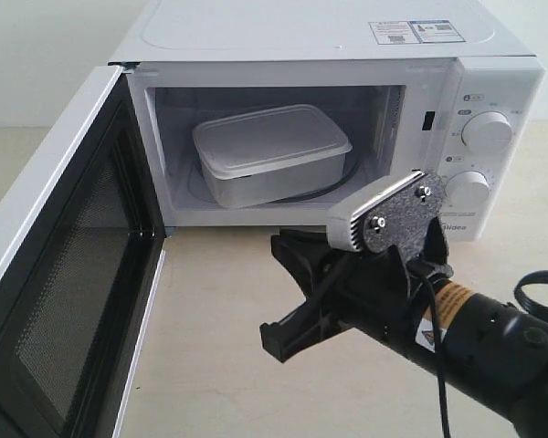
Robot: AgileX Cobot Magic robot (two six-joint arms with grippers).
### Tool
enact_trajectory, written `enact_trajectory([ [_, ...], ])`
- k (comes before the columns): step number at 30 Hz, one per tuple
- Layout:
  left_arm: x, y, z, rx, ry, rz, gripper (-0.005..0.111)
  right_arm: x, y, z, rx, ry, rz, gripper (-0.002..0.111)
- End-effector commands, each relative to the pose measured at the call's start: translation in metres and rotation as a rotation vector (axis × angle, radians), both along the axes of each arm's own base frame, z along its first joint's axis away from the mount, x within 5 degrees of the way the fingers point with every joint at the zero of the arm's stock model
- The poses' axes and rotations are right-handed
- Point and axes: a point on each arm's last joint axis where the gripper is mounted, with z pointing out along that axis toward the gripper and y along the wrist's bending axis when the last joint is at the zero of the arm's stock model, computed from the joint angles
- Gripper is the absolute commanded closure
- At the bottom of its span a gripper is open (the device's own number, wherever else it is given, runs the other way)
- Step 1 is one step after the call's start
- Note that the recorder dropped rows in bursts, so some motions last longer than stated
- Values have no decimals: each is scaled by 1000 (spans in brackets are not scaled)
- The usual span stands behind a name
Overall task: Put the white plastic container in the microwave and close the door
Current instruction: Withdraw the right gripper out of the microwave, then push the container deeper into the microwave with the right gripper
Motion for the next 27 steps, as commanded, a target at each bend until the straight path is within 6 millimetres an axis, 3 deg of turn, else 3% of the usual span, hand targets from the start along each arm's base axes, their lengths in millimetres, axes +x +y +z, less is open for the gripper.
enact_trajectory([
  [1,0,0,-1,1,-2,-1,102,11,8,-4,34,-88,-28,108],
  [11,0,0,-1,1,-2,-1,102,51,30,-30,58,-31,-206,108],
  [27,0,0,-1,1,-2,-1,102,99,76,-45,62,38,-285,108],
])
